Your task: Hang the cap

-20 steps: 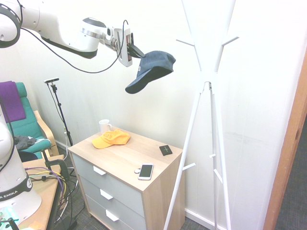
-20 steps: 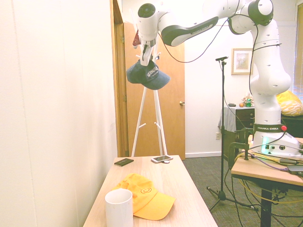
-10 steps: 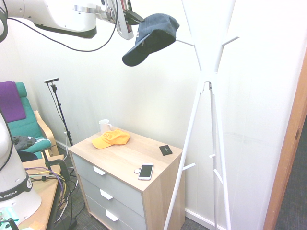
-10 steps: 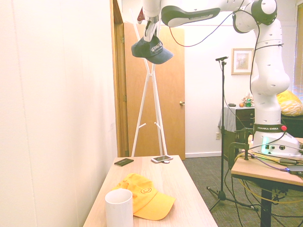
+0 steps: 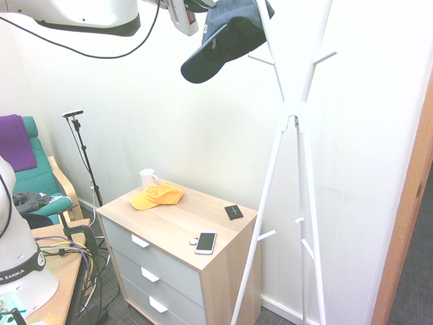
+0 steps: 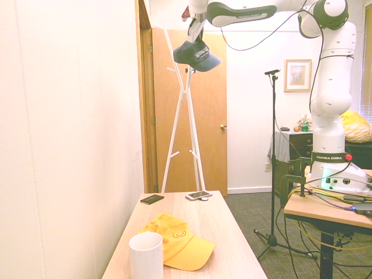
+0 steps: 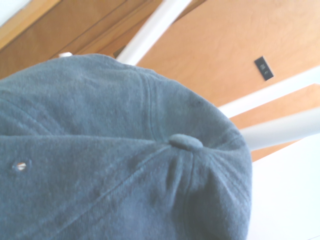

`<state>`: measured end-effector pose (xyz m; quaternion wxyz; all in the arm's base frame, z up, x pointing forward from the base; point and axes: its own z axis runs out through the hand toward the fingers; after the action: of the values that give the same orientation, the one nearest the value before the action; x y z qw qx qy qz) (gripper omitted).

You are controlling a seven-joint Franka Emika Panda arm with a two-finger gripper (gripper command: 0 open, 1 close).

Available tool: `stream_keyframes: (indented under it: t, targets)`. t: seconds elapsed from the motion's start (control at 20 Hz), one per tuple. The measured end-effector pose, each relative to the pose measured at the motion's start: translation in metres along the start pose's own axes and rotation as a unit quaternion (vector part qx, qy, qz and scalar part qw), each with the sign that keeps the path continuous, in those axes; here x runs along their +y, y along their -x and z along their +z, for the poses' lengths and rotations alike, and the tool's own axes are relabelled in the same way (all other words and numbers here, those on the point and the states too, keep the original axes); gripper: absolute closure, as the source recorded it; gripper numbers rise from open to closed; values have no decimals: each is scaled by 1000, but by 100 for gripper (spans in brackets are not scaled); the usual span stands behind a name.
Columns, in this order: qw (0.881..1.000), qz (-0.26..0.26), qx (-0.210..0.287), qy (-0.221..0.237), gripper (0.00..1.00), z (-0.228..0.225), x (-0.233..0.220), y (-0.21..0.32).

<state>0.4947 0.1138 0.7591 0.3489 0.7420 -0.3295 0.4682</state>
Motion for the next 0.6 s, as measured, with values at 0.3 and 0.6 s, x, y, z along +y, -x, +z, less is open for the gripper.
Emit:
stream_keyframes:
  t: [0.3, 0.6]
  targets:
    - [999, -11, -35, 1, 100, 92, -2, 39]
    - [998, -15, -55, -14, 0, 112, -13, 77]
